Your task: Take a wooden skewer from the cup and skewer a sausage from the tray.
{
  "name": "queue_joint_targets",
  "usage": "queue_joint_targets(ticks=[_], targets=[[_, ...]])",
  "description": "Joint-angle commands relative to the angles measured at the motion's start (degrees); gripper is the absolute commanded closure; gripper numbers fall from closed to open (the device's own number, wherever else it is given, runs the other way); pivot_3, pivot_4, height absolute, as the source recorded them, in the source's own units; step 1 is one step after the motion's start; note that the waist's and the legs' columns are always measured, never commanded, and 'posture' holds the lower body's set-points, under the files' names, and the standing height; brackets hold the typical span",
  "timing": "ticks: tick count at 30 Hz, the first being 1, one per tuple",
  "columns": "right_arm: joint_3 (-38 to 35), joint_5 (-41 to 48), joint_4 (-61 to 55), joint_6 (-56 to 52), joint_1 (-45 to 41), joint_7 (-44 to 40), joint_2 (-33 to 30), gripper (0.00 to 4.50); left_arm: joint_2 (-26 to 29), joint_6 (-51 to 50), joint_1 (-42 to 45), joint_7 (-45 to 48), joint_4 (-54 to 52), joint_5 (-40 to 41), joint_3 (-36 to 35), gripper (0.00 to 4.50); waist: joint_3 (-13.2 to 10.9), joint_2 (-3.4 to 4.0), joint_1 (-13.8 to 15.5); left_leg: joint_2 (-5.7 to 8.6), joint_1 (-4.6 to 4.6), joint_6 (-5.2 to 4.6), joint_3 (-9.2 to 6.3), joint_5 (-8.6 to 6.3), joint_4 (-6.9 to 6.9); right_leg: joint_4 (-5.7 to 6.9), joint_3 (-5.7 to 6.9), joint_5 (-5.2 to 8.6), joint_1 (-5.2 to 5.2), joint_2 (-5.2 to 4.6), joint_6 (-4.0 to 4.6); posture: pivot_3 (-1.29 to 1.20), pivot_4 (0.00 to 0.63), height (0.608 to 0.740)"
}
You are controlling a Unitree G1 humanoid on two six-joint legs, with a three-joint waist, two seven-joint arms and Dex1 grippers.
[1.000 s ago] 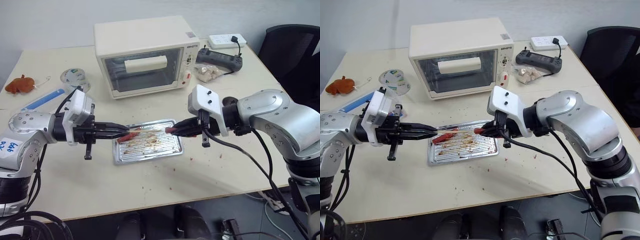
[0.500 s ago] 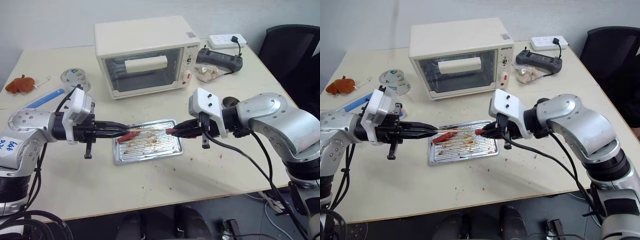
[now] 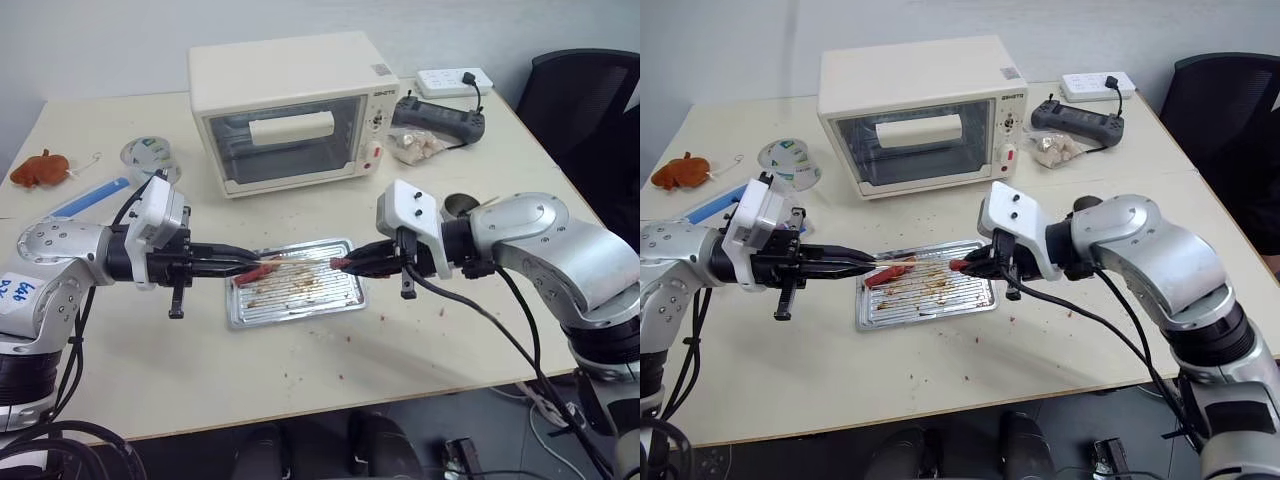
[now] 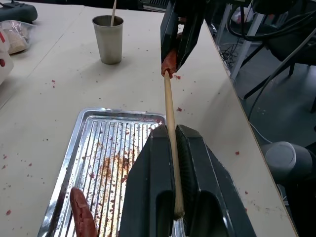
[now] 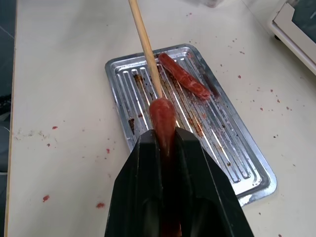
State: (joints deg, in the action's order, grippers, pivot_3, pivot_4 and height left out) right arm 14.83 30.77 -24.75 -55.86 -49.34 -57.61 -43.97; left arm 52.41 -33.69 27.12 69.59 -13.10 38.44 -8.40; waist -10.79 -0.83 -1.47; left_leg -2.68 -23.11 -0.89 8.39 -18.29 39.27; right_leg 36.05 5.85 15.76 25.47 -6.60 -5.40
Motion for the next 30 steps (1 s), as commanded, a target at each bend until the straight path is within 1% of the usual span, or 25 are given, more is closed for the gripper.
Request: queue_joint_targets(ticks=[1,8,15,25,26,28,30], targets=[[-2.59,1.83,-2.04,-1.07,-2.1,0.69,0.86,4.42,-0.29,0.38,1.48,0.28,-1.48,0.89,-0.09,4.5,0.0,0.0,0.0,0.0,0.0,0.0,0.0,0.0,0.0,0.01,0.0,0.0,0.0,0.0,0.0,0.0,0.15,0.74],[-3.01,4.22,-3.52,-2.42,-3.73,1.16,2.12,4.42,-2.2,1.23,2.97,0.91,-0.61,0.03,2.31,4.5,0.0,0.0,0.02,0.01,0.0,0.0,0.0,0.0,0.02,0.02,0.0,0.0,0.0,0.0,0.0,0.0,0.15,0.74],[-1.93,4.22,-3.43,0.23,-4.68,-1.83,2.85,4.42,-5.8,1.37,7.33,3.04,0.58,-0.88,6.53,4.5,0.0,0.0,0.06,0.02,-0.01,0.0,0.07,0.0,0.08,0.05,0.0,0.0,-0.01,0.01,0.0,0.0,0.15,0.74],[-1.16,2.28,-2.77,2.79,-5.13,-6.66,2.92,4.42,-7.47,2.19,10.51,7.36,3.39,-3.57,9.0,4.5,0.0,0.0,0.05,0.01,-0.02,0.0,0.12,0.0,0.1,0.06,0.02,0.0,-0.01,0.04,0.0,0.0,0.15,0.74],[-1.24,2.23,-2.79,2.47,-5.09,-6.83,2.93,3.72,-7.55,2.22,10.52,7.5,3.47,-3.75,8.93,4.5,0.0,0.0,0.06,0.01,-0.02,0.0,0.12,0.0,0.11,0.06,0.01,0.0,-0.01,0.03,0.0,0.0,0.15,0.74],[-1.38,2.21,-2.84,2.18,-5.01,-7.06,2.84,3.22,-7.58,2.29,10.28,7.51,3.63,-4.03,8.62,4.5,0.0,0.0,0.05,0.02,-0.03,0.0,0.12,0.0,0.14,0.09,0.01,0.0,-0.01,0.03,0.0,0.0,0.15,0.74],[-1.57,1.91,-2.76,2.42,-4.93,-6.83,2.55,2.51,-7.37,2.34,9.44,6.86,3.62,-4.22,7.94,4.5,0.02,-0.03,0.0,0.01,-0.07,0.0,0.09,0.0,0.22,0.14,0.02,0.0,-0.01,0.04,0.0,0.0,0.15,0.74]])
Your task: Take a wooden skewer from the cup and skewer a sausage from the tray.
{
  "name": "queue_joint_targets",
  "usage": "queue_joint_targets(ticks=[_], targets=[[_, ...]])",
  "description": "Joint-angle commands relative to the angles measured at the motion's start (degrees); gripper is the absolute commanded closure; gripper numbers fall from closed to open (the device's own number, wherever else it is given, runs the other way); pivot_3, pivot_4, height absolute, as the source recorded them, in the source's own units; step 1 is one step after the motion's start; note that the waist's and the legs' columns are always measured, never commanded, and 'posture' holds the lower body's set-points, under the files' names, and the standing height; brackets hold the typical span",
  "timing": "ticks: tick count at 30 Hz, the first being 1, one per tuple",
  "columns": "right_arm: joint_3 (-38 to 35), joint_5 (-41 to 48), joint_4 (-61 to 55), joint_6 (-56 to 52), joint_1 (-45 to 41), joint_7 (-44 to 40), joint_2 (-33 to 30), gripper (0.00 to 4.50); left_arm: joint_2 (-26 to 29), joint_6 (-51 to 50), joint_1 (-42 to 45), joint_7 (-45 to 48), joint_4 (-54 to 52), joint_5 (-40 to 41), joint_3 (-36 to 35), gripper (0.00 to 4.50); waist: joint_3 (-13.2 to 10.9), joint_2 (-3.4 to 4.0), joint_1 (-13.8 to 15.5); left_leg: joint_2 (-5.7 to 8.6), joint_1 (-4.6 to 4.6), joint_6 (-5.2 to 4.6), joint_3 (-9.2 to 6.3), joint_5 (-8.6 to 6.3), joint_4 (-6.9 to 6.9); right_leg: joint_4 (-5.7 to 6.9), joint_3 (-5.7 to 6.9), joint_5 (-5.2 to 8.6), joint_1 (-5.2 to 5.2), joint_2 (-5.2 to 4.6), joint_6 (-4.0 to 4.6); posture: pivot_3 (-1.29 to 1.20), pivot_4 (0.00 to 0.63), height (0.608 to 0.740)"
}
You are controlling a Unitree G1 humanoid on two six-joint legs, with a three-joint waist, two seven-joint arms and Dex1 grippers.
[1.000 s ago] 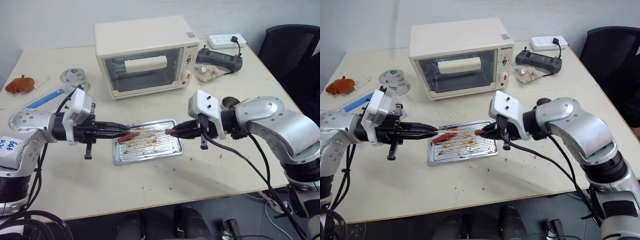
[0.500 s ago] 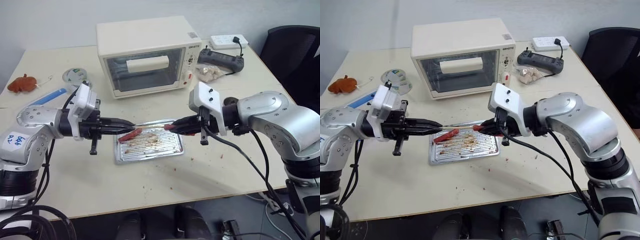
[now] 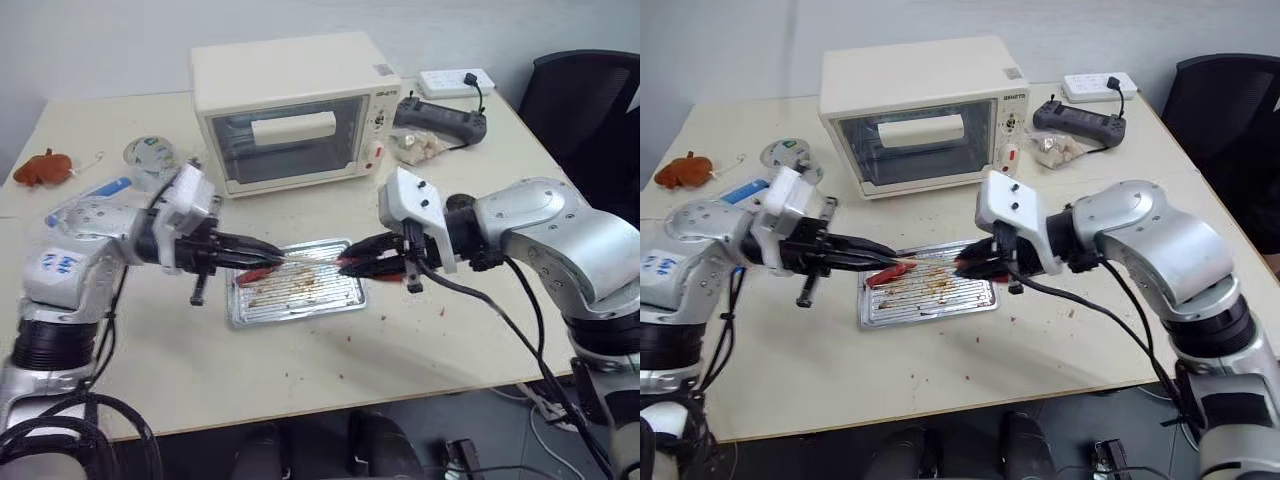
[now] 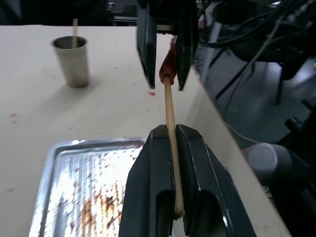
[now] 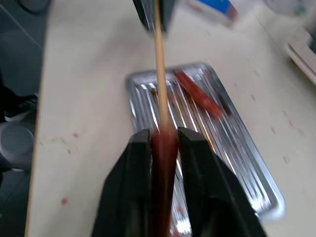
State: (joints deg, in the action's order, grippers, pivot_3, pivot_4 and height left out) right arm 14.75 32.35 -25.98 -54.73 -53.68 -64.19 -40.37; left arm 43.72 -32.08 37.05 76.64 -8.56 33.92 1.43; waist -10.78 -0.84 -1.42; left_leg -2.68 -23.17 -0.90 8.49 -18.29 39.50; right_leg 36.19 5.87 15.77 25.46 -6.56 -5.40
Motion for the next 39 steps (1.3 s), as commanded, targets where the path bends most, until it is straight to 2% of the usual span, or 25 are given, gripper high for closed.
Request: queue_joint_targets(ticks=[1,4,9,15,19,26,31,39], targets=[[-1.59,-0.06,-1.45,1.71,-0.55,-0.04,-1.47,2.17,1.47,0.68,-1.1,-0.78,-1.05,0.27,-2.43,4.5,0.01,-0.02,-0.07,-0.02,-0.02,0.0,0.0,0.0,0.03,-0.01,0.01,0.0,0.0,0.02,0.0,0.0,0.15,0.74],[-3.14,-1.79,0.77,3.2,-1.49,1.19,-3.09,1.27,2.27,0.3,-4.11,-3.31,-2.08,0.69,-5.35,4.5,0.01,-0.02,-0.06,-0.02,-0.02,-0.01,-0.07,-0.01,0.09,0.04,-0.01,0.0,0.0,-0.01,0.0,0.0,0.15,0.74],[-8.82,0.04,4.55,0.54,-3.85,3.53,-5.05,1.27,3.88,0.14,-12.1,-9.22,-5.22,0.84,-12.68,4.5,0.01,-0.02,-0.08,-0.05,-0.01,-0.03,-0.13,-0.02,0.14,0.14,-0.04,0.0,0.01,-0.04,0.0,0.0,0.15,0.74],[-13.41,4.33,3.41,-5.08,-3.68,7.38,-4.39,1.27,3.0,-0.03,-20.08,-20.0,-7.75,0.78,-24.21,4.5,0.01,-0.02,-0.09,-0.18,0.01,-0.05,-0.28,-0.03,0.13,0.17,-0.06,0.01,0.01,-0.11,0.01,0.0,0.15,0.74],[-16.13,8.19,2.59,-8.97,-2.91,10.33,-3.17,0.07,1.16,-0.29,-24.77,-28.51,-8.7,0.61,-33.3,4.5,0.02,-0.02,-0.06,-0.21,0.01,-0.08,-0.33,-0.05,0.14,0.2,-0.07,0.01,0.01,-0.16,0.02,0.0,0.15,0.74],[-18.42,11.51,2.02,-10.26,-2.3,14.29,-2.08,0.02,1.64,1.95,-33.95,-31.79,-5.43,0.17,-44.86,4.5,0.02,-0.02,-0.19,-0.23,0.04,-0.08,-0.3,-0.08,0.11,0.19,-0.07,0.02,0.01,-0.18,0.03,0.0,0.15,0.74],[-18.32,13.13,2.55,-9.83,-2.44,15.45,-1.72,0.02,6.63,9.76,-31.38,-30.23,10.59,-4.14,-45.76,4.5,0.02,-0.03,-0.01,-0.21,0.05,-0.07,-0.28,-0.1,0.11,0.19,-0.03,0.03,0.02,-0.18,0.06,0.0,0.15,0.74],[-17.37,13.89,2.73,-9.55,-3.18,17.3,-0.98,0.02,11.79,21.24,-19.19,-26.09,33.91,-10.57,-36.07,4.5,0.08,-0.14,-0.12,-0.19,0.04,-0.09,-0.19,-0.19,0.1,0.15,0.0,0.03,0.05,-0.22,0.06,0.0,0.15,0.74]])
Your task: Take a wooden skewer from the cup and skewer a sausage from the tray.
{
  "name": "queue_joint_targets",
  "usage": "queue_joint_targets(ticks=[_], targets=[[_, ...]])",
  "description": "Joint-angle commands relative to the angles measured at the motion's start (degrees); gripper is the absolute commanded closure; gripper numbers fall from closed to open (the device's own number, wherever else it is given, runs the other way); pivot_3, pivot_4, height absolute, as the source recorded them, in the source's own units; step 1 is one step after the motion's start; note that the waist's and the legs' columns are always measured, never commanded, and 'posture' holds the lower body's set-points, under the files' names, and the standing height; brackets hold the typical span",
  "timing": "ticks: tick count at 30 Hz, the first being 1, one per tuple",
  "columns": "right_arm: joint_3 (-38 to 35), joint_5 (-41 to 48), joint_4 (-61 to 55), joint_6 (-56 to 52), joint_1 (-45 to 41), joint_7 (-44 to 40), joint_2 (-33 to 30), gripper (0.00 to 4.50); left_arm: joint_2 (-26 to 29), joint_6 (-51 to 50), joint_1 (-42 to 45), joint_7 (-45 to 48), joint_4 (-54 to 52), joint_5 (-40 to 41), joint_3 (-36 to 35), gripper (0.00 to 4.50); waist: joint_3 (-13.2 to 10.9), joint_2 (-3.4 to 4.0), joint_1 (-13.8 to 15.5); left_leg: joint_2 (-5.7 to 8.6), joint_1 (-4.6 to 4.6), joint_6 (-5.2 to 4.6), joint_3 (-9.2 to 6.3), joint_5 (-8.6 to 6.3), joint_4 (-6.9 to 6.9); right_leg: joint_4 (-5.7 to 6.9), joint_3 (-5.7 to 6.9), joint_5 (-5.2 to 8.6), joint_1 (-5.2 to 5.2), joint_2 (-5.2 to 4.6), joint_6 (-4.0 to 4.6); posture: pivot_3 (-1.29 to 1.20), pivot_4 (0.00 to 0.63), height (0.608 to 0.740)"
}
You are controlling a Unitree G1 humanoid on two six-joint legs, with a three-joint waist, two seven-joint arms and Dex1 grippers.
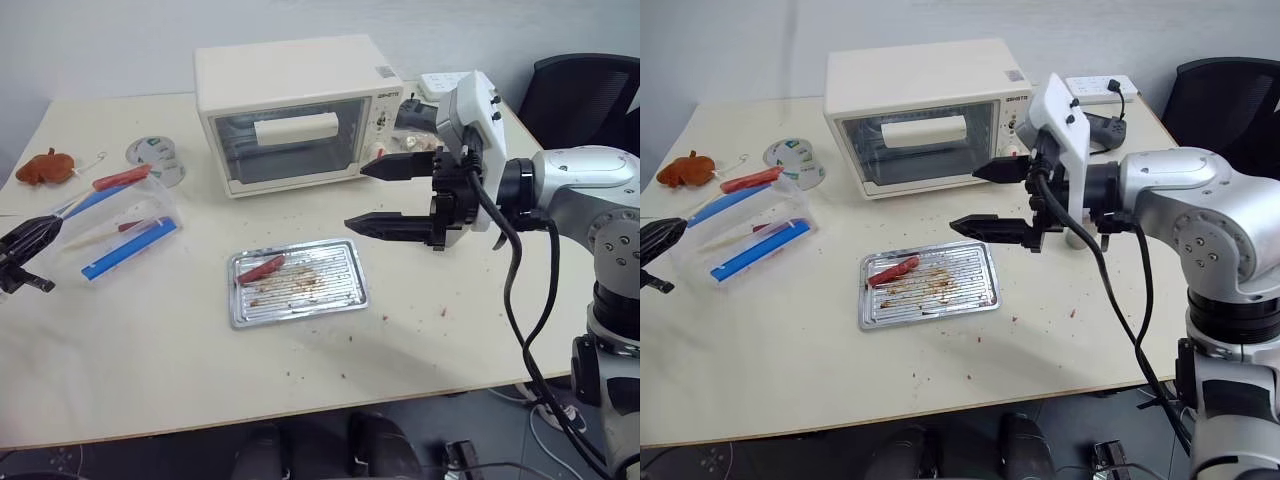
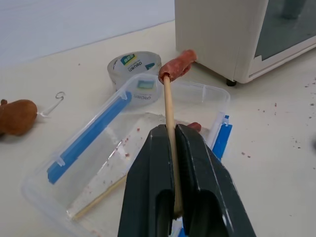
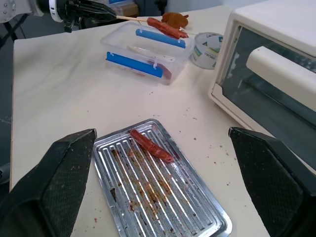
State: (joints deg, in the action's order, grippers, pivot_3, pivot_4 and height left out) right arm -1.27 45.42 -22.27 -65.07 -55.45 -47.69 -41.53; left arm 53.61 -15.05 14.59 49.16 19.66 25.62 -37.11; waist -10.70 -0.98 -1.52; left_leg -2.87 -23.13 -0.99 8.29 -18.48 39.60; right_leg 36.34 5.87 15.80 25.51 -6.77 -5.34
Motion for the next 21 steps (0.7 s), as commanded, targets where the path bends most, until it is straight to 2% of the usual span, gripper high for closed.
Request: queue_joint_targets(ticks=[1,6,11,21], targets=[[-1.32,0.88,-1.0,0.81,-1.42,0.94,0.16,0.02,2.19,5.3,4.41,1.75,7.66,-2.9,3.46,4.5,0.0,-0.01,-0.05,0.02,0.0,0.0,0.06,0.0,0.0,0.0,0.02,0.0,0.01,0.02,0.0,0.0,0.15,0.74],[-1.54,0.89,-1.02,0.89,-1.0,1.66,-0.33,0.02,3.59,9.51,7.72,3.73,14.88,-4.62,6.19,4.5,0.01,-0.02,-0.3,0.06,-0.02,0.06,0.22,-0.05,0.0,-0.03,0.07,0.0,0.07,0.1,0.0,0.0,0.15,0.74],[-1.6,0.59,-1.19,1.3,0.06,2.12,-0.6,0.02,5.8,11.75,8.36,3.95,19.56,-4.29,4.7,4.5,0.01,-0.02,-0.32,0.03,-0.02,0.09,0.26,-0.07,0.0,-0.01,0.08,0.02,0.12,0.14,0.03,0.0,0.15,0.74],[-0.78,-0.67,0.37,3.25,0.7,1.61,-1.08,0.02,6.56,9.99,5.12,4.73,18.61,-0.73,-0.02,4.5,0.02,-0.03,-0.13,-0.01,-0.02,0.06,0.25,-0.09,0.01,0.02,0.08,0.02,0.12,0.06,0.03,0.0,0.15,0.74]])
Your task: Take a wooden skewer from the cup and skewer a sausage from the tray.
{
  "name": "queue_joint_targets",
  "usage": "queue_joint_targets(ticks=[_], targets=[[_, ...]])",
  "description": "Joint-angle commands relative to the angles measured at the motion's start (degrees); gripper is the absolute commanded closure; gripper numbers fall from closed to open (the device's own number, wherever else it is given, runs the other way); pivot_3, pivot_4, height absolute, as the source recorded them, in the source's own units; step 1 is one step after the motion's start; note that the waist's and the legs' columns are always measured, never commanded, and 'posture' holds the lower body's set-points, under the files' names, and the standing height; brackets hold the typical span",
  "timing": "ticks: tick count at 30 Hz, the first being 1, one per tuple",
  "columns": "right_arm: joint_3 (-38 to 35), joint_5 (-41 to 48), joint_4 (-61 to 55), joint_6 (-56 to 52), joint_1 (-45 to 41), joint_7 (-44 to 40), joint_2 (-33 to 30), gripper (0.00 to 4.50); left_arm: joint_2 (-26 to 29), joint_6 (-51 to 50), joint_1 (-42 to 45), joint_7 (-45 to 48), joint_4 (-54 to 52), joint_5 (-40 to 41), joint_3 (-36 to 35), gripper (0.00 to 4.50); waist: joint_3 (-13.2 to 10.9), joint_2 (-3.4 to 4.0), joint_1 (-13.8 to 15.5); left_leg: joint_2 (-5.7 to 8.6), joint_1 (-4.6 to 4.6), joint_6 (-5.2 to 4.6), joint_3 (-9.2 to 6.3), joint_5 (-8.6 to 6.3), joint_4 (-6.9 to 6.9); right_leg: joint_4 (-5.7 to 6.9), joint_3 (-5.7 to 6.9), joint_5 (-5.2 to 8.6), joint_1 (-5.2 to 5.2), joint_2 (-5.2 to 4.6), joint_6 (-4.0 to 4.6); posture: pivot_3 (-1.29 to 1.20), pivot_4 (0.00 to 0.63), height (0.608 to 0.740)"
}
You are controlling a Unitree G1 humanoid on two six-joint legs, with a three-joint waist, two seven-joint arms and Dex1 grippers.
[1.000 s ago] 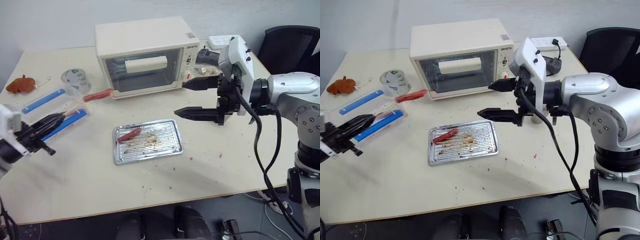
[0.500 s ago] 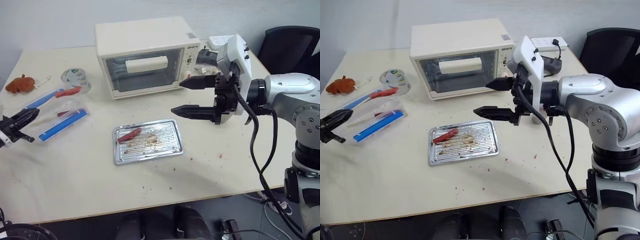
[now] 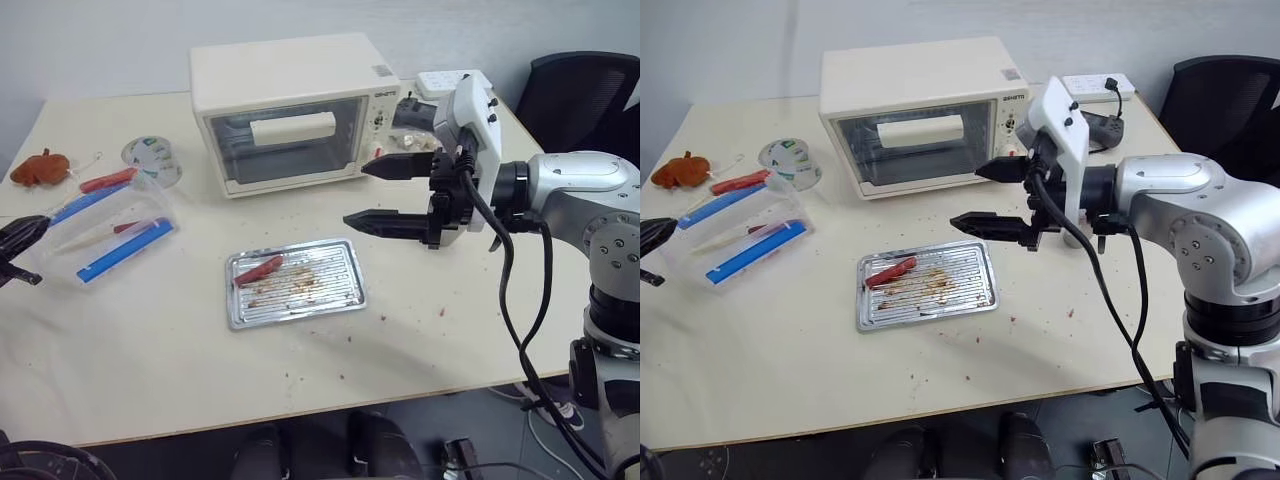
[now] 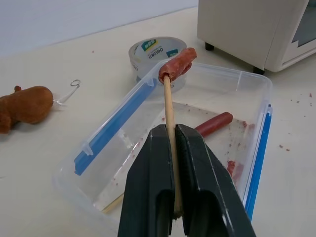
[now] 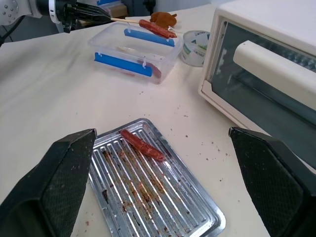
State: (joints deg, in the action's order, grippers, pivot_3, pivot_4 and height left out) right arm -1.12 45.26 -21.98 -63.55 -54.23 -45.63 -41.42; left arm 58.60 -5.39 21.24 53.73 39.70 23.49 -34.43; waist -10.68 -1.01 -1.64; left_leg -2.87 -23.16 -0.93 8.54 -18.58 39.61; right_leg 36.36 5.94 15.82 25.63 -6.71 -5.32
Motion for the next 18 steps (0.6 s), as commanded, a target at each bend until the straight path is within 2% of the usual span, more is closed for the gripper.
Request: queue_joint_targets(ticks=[1,7,13,18], targets=[[-0.83,-0.64,0.24,1.85,-0.72,-0.57,-1.25,0.02,1.62,0.27,-2.2,0.26,-1.74,1.55,-3.14,4.5,0.0,0.0,-0.01,0.0,0.0,0.0,0.0,0.0,0.0,0.0,0.0,0.0,0.0,0.0,0.0,0.0,0.15,0.74],[-0.61,0.05,0.18,1.85,-1.77,-2.85,-2.26,0.02,0.92,1.3,-3.82,0.35,-1.91,0.94,-2.06,4.5,0.0,0.0,-0.08,-0.03,0.01,0.0,-0.01,0.0,-0.01,0.0,0.01,0.01,0.01,0.03,0.01,0.0,0.15,0.74],[-0.39,0.07,0.16,1.54,-2.36,-3.06,-1.98,0.02,-0.2,2.88,1.43,-0.18,1.75,-1.09,2.97,4.5,0.02,-0.03,0.11,-0.02,0.0,-0.01,0.01,-0.01,0.01,0.02,0.01,0.0,-0.01,-0.02,0.01,0.0,0.15,0.74],[-0.34,-0.18,0.53,1.5,-2.42,-2.82,-1.95,0.0,0.12,4.82,4.32,-0.08,5.9,-2.52,5.08,3.09,0.02,-0.03,-0.06,0.07,0.0,-0.01,0.09,-0.01,0.01,0.02,0.03,0.0,0.0,0.04,0.01,0.0,0.15,0.74]])
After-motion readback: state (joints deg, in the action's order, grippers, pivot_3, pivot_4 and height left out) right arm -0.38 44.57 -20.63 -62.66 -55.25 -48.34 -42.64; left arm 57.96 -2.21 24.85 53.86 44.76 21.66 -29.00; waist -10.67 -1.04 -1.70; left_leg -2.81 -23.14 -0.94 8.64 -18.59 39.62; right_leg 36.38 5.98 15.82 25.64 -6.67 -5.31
